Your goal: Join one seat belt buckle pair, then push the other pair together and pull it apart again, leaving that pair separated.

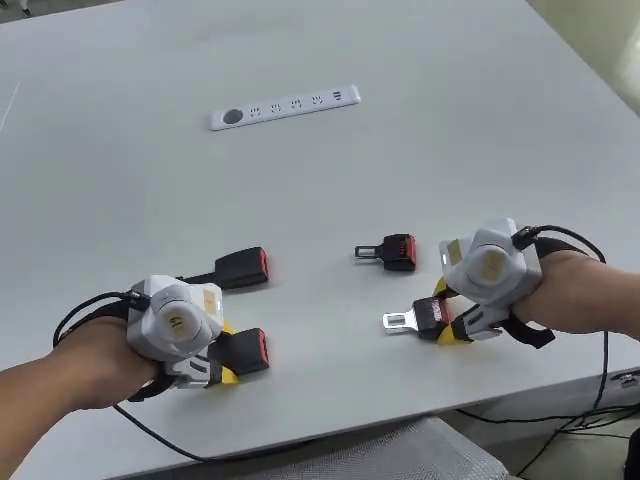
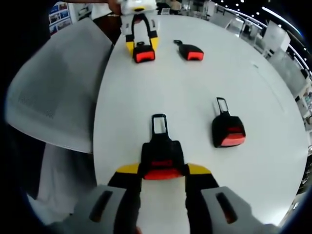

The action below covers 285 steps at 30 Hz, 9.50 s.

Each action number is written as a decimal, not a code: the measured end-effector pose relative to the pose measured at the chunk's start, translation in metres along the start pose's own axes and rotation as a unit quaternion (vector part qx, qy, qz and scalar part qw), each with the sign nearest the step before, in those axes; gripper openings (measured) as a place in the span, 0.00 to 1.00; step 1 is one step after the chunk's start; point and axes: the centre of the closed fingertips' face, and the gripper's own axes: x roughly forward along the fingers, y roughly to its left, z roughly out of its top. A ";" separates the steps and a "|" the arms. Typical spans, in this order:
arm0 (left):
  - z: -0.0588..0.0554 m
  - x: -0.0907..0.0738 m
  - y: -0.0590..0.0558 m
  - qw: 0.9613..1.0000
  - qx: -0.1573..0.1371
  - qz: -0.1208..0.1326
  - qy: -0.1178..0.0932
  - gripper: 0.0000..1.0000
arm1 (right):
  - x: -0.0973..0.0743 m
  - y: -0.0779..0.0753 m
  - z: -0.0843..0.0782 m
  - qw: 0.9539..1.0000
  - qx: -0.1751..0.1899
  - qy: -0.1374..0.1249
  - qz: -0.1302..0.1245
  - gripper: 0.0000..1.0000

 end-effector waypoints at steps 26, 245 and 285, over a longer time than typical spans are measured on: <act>0.000 0.000 0.000 1.000 0.009 -0.005 0.007 0.34 | 0.043 0.016 0.086 0.999 -0.026 -0.041 0.002 0.34; 0.019 0.003 0.124 1.000 0.021 0.012 0.002 0.32 | 0.010 -0.096 0.047 1.000 -0.017 -0.002 -0.025 0.32; 0.018 0.003 0.122 0.999 0.025 0.005 0.022 0.32 | 0.067 -0.085 0.155 0.996 -0.073 -0.045 -0.019 0.32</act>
